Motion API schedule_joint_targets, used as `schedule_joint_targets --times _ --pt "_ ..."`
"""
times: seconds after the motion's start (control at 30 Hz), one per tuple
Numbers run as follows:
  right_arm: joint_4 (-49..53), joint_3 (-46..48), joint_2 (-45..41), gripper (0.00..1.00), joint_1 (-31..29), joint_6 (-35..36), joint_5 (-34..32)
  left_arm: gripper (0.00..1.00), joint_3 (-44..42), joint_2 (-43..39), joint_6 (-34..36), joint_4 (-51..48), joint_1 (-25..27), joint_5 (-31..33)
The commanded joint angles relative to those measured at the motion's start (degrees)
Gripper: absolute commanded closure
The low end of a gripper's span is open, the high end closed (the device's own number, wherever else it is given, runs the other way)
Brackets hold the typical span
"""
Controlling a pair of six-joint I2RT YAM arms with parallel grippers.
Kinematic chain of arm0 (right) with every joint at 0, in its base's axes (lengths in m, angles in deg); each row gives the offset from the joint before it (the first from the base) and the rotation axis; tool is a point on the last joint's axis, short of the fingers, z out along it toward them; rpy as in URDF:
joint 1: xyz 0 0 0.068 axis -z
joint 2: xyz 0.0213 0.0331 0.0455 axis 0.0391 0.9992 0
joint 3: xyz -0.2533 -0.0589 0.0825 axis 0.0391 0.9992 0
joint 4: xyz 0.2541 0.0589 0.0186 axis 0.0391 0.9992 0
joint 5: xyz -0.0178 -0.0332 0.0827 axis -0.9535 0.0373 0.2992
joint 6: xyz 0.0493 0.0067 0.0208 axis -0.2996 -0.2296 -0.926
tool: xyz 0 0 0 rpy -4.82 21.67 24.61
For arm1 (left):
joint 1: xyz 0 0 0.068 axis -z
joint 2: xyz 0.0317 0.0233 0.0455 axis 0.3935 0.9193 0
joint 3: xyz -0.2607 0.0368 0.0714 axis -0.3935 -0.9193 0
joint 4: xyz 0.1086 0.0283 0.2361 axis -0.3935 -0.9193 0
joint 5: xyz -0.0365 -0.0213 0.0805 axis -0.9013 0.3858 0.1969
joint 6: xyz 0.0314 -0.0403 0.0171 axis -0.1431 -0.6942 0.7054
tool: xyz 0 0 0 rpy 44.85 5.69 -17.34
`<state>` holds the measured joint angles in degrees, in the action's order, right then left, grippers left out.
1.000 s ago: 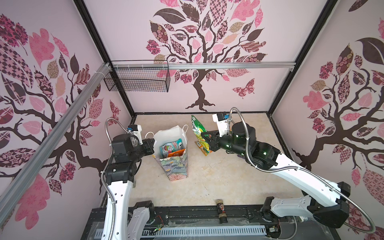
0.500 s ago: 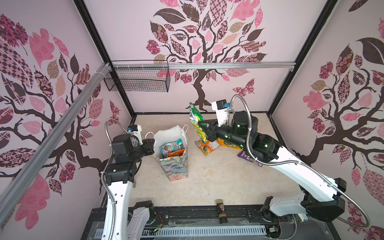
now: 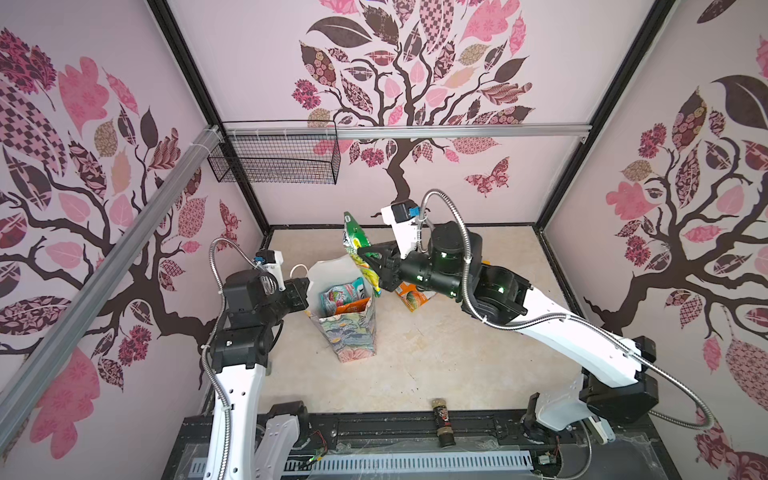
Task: Place the snacks into the paper bag
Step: 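Carry the green packet over the paper bag opening with the right gripper, then lower the green packet into the paper bag with the right gripper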
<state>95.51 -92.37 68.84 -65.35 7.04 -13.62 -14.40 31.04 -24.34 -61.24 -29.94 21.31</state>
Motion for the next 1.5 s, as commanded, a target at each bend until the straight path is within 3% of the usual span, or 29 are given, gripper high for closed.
schedule_joint_targets --times 0.0,0.8,0.97,1.47 --pt "-5.89 -1.11 -0.03 1.0 -3.2 4.06 -0.75 0.95 -1.37 -0.69 0.43 0.8 -0.26 0.48" --pt "-11.47 3.46 5.26 1.0 -5.0 5.87 -0.58 0.94 -1.2 -1.39 0.62 0.53 -0.23 1.84" --pt "-16.58 6.34 5.96 1.0 -4.97 5.92 -0.9 0.94 -1.25 -1.3 0.56 0.8 -0.22 1.27" --pt "-20.72 5.03 12.3 1.0 -2.85 5.98 -0.08 0.93 -1.26 -0.84 0.43 1.08 -0.22 -0.08"
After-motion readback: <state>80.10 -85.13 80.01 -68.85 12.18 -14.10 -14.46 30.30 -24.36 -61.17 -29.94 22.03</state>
